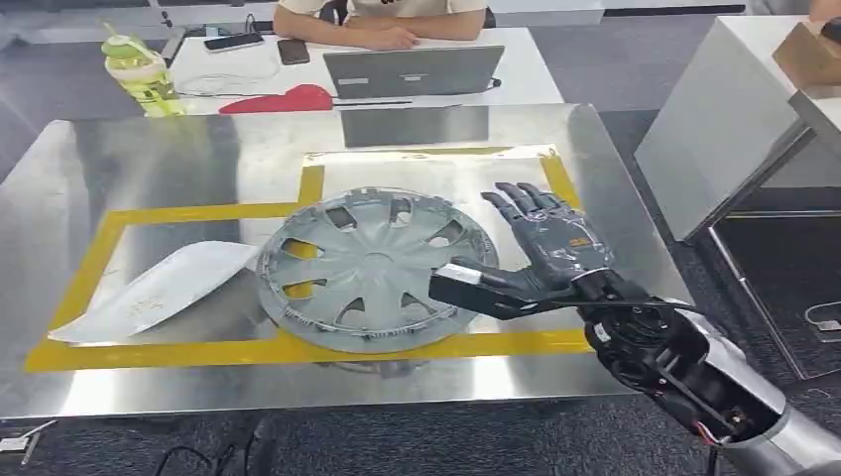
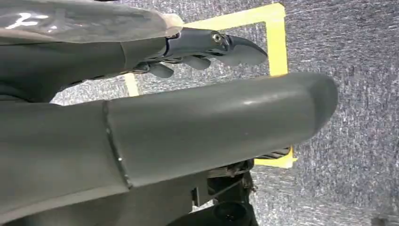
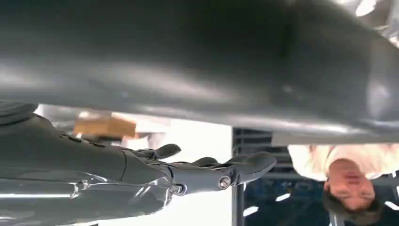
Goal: Take the parts from the cabinet and place them on the table.
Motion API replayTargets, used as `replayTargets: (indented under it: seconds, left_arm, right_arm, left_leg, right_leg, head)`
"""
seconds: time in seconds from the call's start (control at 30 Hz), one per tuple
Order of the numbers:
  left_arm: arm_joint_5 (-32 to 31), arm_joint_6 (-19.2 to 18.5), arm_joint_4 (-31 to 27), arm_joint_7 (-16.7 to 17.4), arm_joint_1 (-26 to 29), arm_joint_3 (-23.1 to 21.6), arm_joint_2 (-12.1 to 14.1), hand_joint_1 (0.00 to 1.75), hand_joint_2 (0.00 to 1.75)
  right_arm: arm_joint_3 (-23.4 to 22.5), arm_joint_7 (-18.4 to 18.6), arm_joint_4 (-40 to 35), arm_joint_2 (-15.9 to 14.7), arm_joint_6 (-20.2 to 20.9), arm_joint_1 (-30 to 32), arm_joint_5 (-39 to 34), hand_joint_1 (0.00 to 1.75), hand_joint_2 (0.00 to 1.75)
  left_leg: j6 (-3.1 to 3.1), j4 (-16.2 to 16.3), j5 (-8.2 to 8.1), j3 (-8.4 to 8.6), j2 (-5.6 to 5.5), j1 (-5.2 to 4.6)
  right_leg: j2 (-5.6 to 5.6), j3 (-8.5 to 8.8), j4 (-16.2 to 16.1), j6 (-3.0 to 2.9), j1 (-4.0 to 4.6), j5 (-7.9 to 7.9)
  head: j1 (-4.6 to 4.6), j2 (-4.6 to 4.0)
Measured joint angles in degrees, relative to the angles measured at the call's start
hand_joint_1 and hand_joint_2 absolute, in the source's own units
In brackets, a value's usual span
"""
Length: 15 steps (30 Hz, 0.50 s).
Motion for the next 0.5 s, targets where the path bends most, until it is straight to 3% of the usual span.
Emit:
replayTargets:
  seconds: [0.23,0.5]
  left_arm:
    - [-0.17,0.00,0.00,0.39,-0.02,0.00,-0.02,0.00,0.00]
    - [-0.33,-0.28,0.00,0.44,-0.05,0.00,-0.09,0.00,0.00]
  right_arm:
    - [-2.25,-3.10,0.46,0.13,-2.69,2.21,-6.29,0.00,0.00]
    - [-4.06,-3.58,0.63,0.33,-4.17,3.54,-7.07,0.00,0.00]
  left_leg:
    - [0.00,-0.01,0.00,0.00,0.00,0.00]
    - [0.00,-0.01,0.00,0.01,0.00,0.00]
  right_leg:
    - [0.00,0.01,-0.01,0.00,0.00,0.00]
    - [0.00,0.01,0.00,0.00,0.00,0.00]
  head:
    - [-0.02,0.00]
    - [0.00,0.00]
